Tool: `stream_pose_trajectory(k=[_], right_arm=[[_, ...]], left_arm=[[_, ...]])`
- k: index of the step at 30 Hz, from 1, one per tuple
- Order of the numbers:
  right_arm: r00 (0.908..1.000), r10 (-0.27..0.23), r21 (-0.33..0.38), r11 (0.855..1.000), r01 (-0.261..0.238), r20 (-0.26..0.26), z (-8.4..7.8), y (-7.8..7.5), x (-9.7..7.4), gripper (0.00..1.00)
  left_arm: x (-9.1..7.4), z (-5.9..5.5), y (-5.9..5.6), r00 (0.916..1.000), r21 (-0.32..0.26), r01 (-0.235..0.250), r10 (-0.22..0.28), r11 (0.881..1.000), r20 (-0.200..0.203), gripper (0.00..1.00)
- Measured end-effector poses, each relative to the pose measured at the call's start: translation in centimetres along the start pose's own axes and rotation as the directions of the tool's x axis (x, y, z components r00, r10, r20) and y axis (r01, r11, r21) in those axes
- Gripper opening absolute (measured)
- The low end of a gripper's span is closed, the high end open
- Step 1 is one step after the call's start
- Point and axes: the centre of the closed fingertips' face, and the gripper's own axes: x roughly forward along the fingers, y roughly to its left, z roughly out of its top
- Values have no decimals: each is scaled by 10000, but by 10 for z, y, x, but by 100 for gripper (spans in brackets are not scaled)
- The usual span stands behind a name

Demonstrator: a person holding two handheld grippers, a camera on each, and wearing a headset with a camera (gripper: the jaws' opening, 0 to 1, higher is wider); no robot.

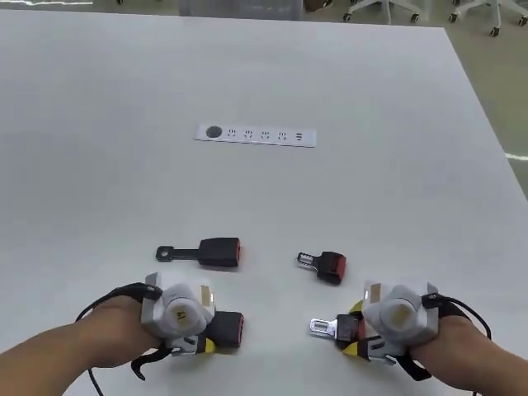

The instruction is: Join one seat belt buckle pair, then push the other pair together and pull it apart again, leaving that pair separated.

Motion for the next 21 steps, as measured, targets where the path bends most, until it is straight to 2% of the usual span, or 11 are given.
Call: stream_pose_trajectory(k=[2,6,14,18,21], right_arm=[[10000,26,-42,10000,-26,26,0,0,0,36],[10000,73,-123,9999,-72,10,1,-1,1,35],[9993,13,-299,9995,-24,-378,3,1,1,35],[9996,27,-249,9997,-34,-271,11,6,5,35],[9997,71,-216,9997,-75,-214,19,6,10,35]], left_arm=[[0,0,-1,10000,361,81,-81,9993,-19,35],[0,0,-1,9998,496,180,-184,9986,78,34],[0,0,-2,9996,519,246,-253,9983,121,33],[0,0,-4,9993,813,360,-355,9960,-84,33],[0,0,-3,9992,839,405,-398,9957,-94,33]])
